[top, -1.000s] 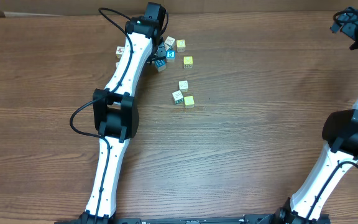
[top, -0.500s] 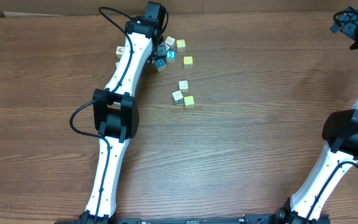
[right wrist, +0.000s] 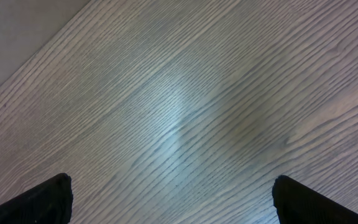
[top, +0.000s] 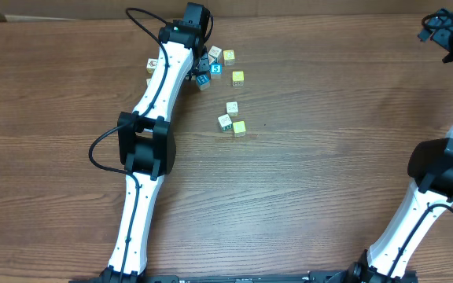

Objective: Form a circle

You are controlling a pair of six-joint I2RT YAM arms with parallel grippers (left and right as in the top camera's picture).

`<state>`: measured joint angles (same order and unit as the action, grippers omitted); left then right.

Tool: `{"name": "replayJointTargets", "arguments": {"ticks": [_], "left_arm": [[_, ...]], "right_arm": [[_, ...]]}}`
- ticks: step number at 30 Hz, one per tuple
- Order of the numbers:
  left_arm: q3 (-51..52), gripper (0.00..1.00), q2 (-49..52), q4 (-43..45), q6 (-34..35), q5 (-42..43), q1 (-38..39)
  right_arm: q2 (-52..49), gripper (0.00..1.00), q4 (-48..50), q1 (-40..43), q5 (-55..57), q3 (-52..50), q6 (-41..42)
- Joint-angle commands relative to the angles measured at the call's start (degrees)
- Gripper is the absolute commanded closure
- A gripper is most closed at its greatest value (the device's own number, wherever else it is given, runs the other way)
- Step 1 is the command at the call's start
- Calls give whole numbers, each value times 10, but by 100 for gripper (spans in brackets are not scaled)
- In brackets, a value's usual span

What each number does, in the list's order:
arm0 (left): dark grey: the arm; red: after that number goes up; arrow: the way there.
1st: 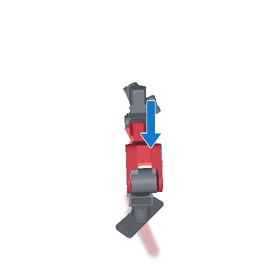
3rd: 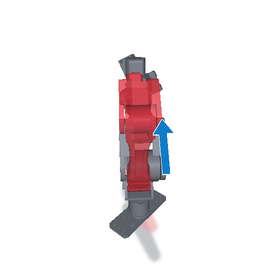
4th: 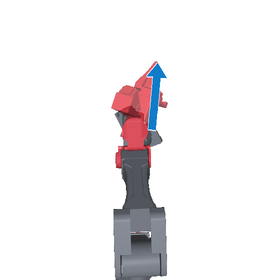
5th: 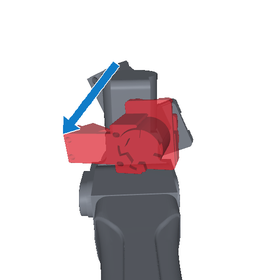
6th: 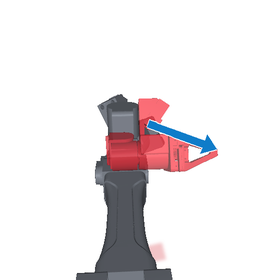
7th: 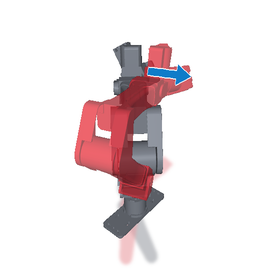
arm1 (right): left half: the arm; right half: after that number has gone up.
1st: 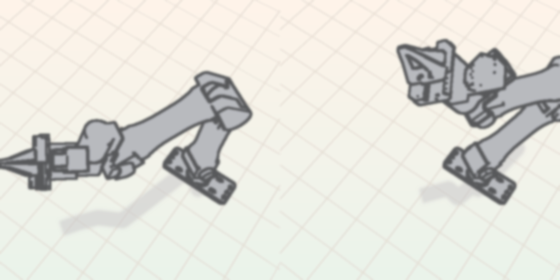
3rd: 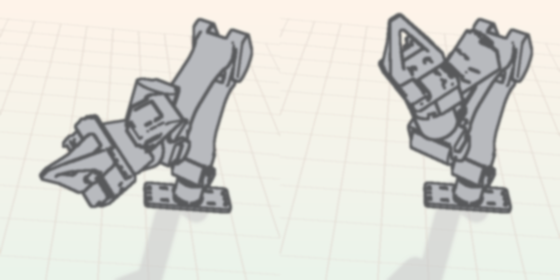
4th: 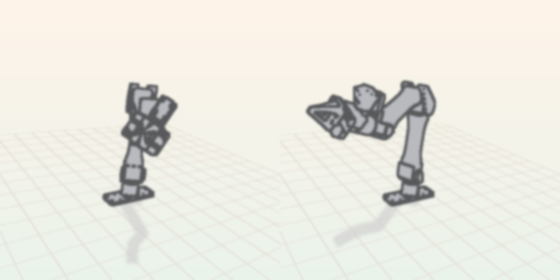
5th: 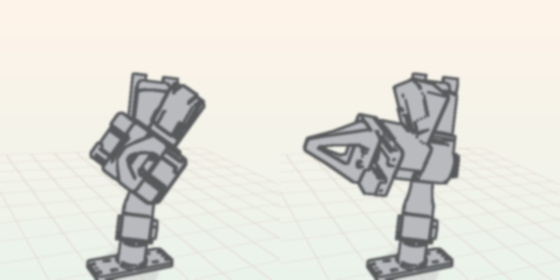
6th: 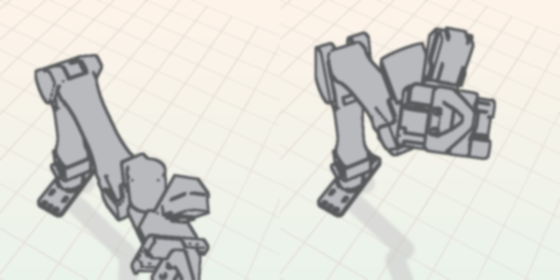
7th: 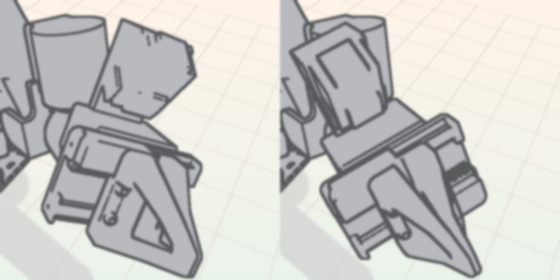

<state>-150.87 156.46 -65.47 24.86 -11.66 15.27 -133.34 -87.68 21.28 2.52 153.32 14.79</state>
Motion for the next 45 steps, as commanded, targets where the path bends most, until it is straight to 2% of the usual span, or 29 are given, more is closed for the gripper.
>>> {"name": "replayJointTargets", "arguments": {"ticks": [1, 5, 9, 15, 20, 24, 28, 45], "left_arm": [[7, 62, -2, 3, -12, -10, -3], [7, 62, -2, 7, -28, -9, -3], [-4, 57, -7, 10, -40, -8, -3], [-71, 70, -24, -5, -42, 1, -3], [-87, 61, -24, -19, -43, 1, -2], [-84, 62, -18, -38, -43, 3, -3], [-83, 50, -18, -42, -46, 3, -3], [-75, 51, 35, 32, -15, -4, -6]], "right_arm": [[8, 0, 2, -2, 4, 7, 0], [8, 0, 2, -2, 4, 7, 0], [8, 0, 2, -2, 4, 7, 0], [8, 0, 2, -2, 4, 7, 0], [8, 0, 2, -2, 4, 7, 0], [8, 0, 2, -2, 4, 7, 0], [8, 0, 2, -2, 4, 7, 0], [8, 0, 2, -2, 4, 7, 0]]}}
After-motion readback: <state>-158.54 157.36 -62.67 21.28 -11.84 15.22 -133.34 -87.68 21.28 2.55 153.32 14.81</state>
